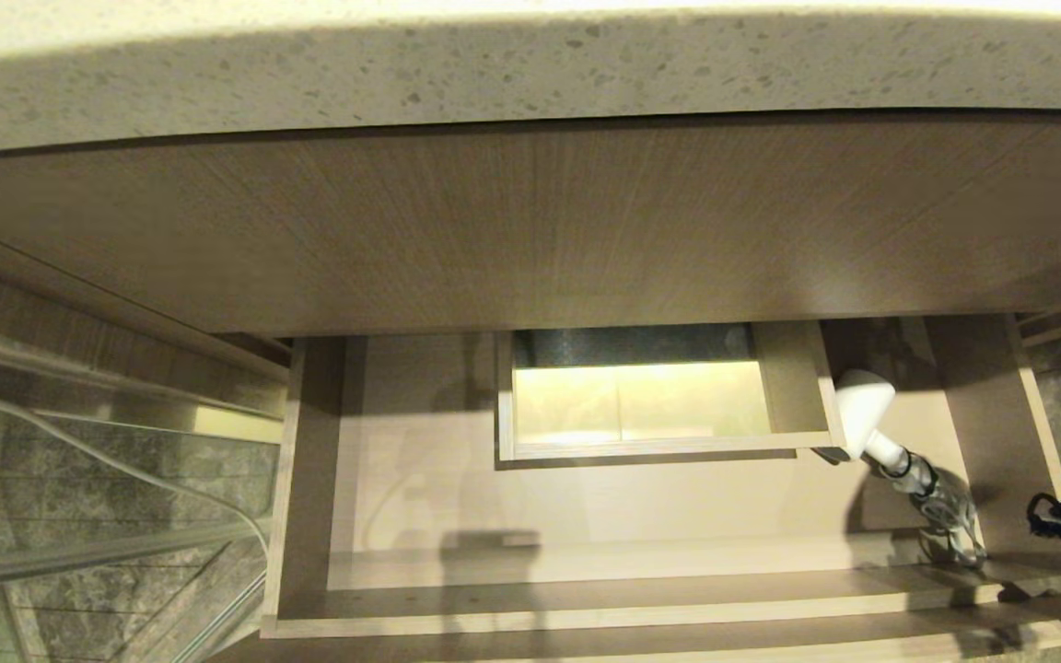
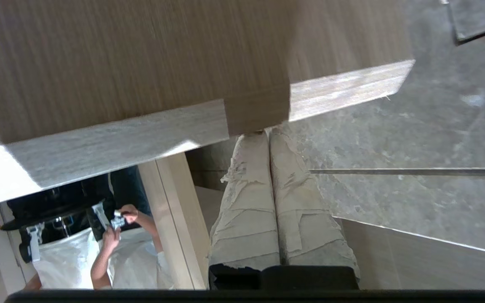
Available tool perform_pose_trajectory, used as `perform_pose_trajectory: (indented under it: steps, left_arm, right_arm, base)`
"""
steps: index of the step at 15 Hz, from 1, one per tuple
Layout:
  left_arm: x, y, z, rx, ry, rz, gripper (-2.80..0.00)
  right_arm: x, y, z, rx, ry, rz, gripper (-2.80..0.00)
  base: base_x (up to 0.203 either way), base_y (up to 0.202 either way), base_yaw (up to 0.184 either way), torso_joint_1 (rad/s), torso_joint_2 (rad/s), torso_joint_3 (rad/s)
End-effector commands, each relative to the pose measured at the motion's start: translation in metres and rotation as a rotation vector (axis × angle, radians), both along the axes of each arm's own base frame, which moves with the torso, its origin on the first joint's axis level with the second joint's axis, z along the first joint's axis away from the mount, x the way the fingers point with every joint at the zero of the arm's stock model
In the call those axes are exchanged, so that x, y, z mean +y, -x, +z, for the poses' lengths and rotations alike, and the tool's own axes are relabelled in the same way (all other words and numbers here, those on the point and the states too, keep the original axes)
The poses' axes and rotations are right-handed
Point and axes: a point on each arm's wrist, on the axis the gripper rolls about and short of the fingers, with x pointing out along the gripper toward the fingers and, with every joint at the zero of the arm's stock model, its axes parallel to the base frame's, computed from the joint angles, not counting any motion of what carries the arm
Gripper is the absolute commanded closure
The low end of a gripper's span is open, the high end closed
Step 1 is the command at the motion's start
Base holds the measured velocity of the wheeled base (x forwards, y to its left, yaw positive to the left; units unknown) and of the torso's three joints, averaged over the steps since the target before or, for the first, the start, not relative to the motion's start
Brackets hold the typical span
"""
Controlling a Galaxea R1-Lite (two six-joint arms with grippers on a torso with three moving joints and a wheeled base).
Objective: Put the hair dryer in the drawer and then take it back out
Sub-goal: Close the drawer
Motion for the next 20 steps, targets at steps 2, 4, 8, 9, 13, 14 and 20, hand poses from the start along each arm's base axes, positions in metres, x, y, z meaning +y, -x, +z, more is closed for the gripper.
perform_pose_trajectory:
  steps: [2, 4, 8, 9, 13, 14, 20]
  left_arm:
    - [0.000, -0.004, -0.011, 0.038, 0.000, 0.000, 0.00]
    - [0.000, -0.004, -0.011, 0.038, 0.000, 0.000, 0.00]
    - [0.000, -0.004, -0.011, 0.038, 0.000, 0.000, 0.00]
    - [0.000, -0.004, -0.011, 0.038, 0.000, 0.000, 0.00]
    - [0.000, -0.004, -0.011, 0.038, 0.000, 0.000, 0.00]
    - [0.000, -0.004, -0.011, 0.038, 0.000, 0.000, 0.00]
    - [0.000, -0.004, -0.011, 0.038, 0.000, 0.000, 0.00]
  right_arm:
    - [0.001, 0.002, 0.006, -0.019, 0.002, 0.005, 0.00]
    - [0.002, 0.003, 0.007, -0.022, 0.002, 0.005, 0.00]
    - [0.005, 0.010, 0.014, -0.006, -0.020, 0.028, 0.00]
    - [0.007, 0.015, 0.014, 0.036, -0.037, 0.051, 0.00]
    - [0.013, 0.025, 0.009, 0.118, -0.073, 0.086, 0.00]
    - [0.013, 0.025, 0.007, 0.125, -0.076, 0.086, 0.00]
    - [0.010, 0.018, -0.011, 0.160, -0.104, 0.089, 0.00]
  base:
    - [0.000, 0.000, 0.000, 0.000, 0.00, 0.000]
    - [0.000, 0.000, 0.000, 0.000, 0.00, 0.000]
    - [0.000, 0.000, 0.000, 0.000, 0.00, 0.000]
    - [0.000, 0.000, 0.000, 0.000, 0.00, 0.000]
    - [0.000, 0.000, 0.000, 0.000, 0.00, 0.000]
    - [0.000, 0.000, 0.000, 0.000, 0.00, 0.000]
    - [0.000, 0.000, 0.000, 0.000, 0.00, 0.000]
